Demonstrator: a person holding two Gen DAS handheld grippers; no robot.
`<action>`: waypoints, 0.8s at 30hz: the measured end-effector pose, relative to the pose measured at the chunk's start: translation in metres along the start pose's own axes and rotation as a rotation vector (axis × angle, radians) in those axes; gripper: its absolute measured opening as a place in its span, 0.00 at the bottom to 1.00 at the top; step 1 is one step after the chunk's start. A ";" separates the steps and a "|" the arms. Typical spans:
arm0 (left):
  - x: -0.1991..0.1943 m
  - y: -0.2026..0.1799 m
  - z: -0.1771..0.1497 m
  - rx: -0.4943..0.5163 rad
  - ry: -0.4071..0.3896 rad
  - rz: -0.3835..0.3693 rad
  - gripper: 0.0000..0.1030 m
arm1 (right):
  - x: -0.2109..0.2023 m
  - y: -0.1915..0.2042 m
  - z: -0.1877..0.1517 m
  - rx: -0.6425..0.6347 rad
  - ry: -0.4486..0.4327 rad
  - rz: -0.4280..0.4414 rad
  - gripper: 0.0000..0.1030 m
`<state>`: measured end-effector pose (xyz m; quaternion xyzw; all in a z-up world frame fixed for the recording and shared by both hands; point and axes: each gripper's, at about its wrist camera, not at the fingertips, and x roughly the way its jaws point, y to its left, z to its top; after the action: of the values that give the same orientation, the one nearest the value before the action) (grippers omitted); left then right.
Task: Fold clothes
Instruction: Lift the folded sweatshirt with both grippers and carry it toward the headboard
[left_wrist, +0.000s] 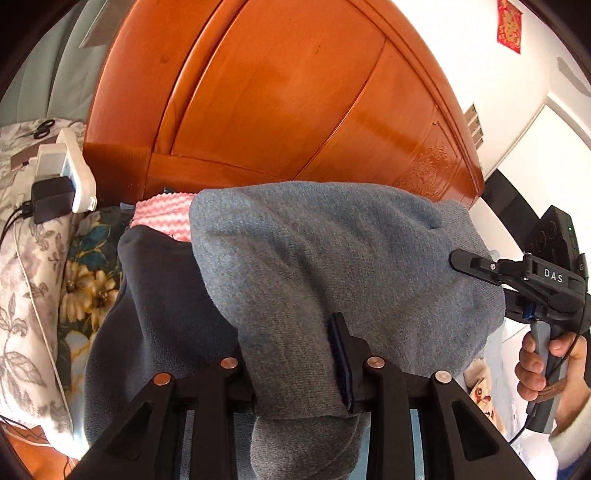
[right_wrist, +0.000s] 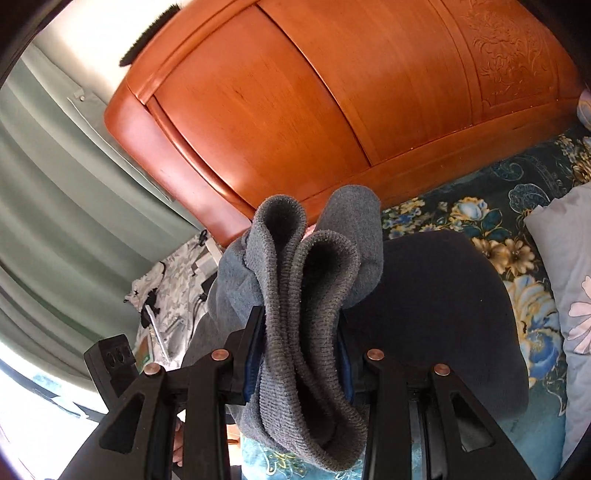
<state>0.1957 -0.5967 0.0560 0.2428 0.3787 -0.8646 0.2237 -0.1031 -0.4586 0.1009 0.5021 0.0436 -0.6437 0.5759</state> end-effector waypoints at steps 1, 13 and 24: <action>0.001 0.003 -0.002 0.001 -0.006 -0.010 0.37 | 0.011 -0.005 0.003 -0.002 0.018 -0.021 0.35; -0.008 -0.021 0.008 0.055 -0.008 -0.022 0.50 | 0.042 -0.056 0.013 0.151 -0.033 -0.081 0.35; -0.004 0.006 0.002 -0.034 0.049 -0.096 0.54 | 0.044 -0.045 0.023 0.098 -0.013 -0.094 0.35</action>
<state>0.2017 -0.6013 0.0556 0.2417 0.4100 -0.8615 0.1769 -0.1450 -0.4893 0.0579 0.5230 0.0316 -0.6746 0.5200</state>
